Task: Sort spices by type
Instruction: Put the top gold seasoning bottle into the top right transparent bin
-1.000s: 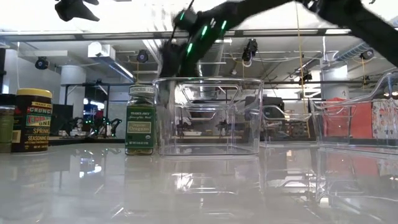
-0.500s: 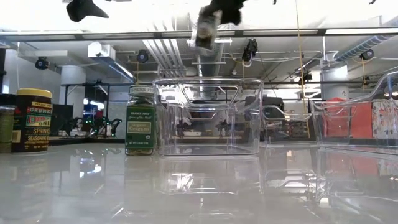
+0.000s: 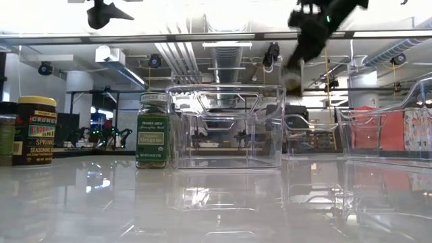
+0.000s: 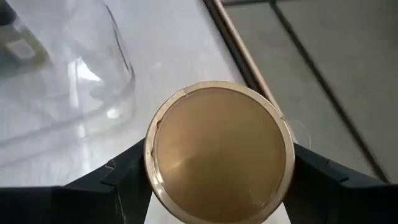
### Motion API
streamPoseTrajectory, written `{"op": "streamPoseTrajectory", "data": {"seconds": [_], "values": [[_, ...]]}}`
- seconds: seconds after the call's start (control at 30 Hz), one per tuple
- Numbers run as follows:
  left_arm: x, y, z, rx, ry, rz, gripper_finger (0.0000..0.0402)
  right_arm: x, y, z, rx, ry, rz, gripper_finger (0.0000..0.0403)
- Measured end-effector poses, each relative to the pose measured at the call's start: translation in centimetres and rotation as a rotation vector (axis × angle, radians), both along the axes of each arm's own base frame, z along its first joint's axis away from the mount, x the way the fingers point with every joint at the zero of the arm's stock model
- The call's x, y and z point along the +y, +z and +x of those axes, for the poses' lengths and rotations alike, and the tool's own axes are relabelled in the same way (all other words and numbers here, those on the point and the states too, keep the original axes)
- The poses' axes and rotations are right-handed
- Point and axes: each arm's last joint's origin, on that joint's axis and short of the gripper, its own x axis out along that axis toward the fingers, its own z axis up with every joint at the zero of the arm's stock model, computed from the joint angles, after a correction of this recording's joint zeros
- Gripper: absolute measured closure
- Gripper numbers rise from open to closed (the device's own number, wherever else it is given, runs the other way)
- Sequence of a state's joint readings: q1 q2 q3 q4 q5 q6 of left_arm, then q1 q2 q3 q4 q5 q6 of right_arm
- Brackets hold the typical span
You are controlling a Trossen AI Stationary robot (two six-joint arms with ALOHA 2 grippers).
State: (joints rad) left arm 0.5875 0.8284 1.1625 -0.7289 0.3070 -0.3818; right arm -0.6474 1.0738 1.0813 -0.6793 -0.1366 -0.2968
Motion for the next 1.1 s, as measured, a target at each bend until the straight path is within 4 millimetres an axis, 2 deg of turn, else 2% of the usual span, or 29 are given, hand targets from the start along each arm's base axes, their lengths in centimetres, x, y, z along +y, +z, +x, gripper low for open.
{"op": "streamPoseTrajectory", "data": {"seconds": [0.1, 0.2, 0.33, 0.43, 0.7, 0.87, 1.1], "values": [[-0.1, 0.3, 0.0, -0.03, -0.008, 0.016, 0.0153, -2.3, -1.3, -1.1, -0.025, 0.021, 0.013, 0.0135], [-0.3, 0.5, -0.1, -0.048, -0.004, 0.005, 0.0153, -4.1, -3.6, -1.8, 0.026, 0.023, 0.1, 0.0135], [-0.4, 0.6, -0.2, -0.056, -0.007, 0.008, 0.0153, -6.5, -4.4, -2.1, 0.025, 0.043, 0.081, 0.0135], [-0.3, 0.7, -0.1, -0.062, -0.011, 0.021, 0.0153, -7.6, -6.0, -1.9, 0.052, 0.066, 0.131, 0.0135], [0.1, 0.4, 0.6, -0.042, -0.011, 0.011, 0.0153, -8.6, -8.6, -1.1, 0.115, 0.151, 0.184, 0.0135], [0.4, 0.1, 1.0, -0.027, -0.011, 0.001, 0.0153, -8.8, -9.4, -0.9, 0.11, 0.185, 0.175, 0.0126], [0.5, 0.1, 1.2, -0.025, -0.008, -0.008, 0.0153, -8.9, -10.1, -0.7, 0.1, 0.212, 0.188, 0.0134]]}}
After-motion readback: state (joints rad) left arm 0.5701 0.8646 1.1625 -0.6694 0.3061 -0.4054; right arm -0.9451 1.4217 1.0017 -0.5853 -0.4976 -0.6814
